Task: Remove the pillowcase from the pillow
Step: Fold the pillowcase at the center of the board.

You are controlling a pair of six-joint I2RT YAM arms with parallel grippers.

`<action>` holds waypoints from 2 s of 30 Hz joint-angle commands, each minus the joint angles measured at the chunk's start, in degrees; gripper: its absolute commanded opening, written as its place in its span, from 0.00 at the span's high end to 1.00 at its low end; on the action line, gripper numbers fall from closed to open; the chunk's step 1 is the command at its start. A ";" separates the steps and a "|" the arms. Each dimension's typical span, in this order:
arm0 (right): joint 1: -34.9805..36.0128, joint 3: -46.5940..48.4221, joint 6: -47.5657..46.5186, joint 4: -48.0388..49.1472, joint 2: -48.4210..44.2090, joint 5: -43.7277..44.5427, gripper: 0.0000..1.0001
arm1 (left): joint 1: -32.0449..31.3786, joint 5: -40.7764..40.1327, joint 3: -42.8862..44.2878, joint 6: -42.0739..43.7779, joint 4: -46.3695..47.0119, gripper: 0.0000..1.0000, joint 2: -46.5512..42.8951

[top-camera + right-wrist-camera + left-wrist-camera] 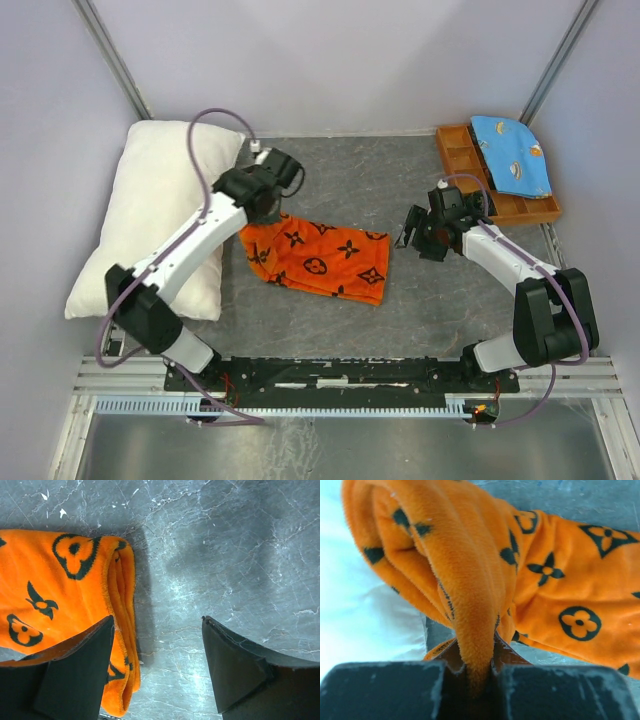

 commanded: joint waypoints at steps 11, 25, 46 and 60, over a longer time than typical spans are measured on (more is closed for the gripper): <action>-4.20 -1.59 4.90 -1.66 1.05 -1.41 0.22 | -19.39 -15.76 25.00 -5.04 -16.48 0.97 22.85; -3.81 -11.12 12.66 2.94 -0.95 0.10 0.24 | -27.32 -10.52 27.27 -6.67 -12.61 0.97 31.88; -3.78 -12.77 10.47 4.31 0.78 0.01 0.24 | -29.45 10.21 23.25 -2.98 3.00 0.09 31.53; 5.47 2.34 -1.23 -2.57 -9.20 4.77 0.25 | -5.59 42.59 -16.64 -4.24 35.20 0.39 -2.90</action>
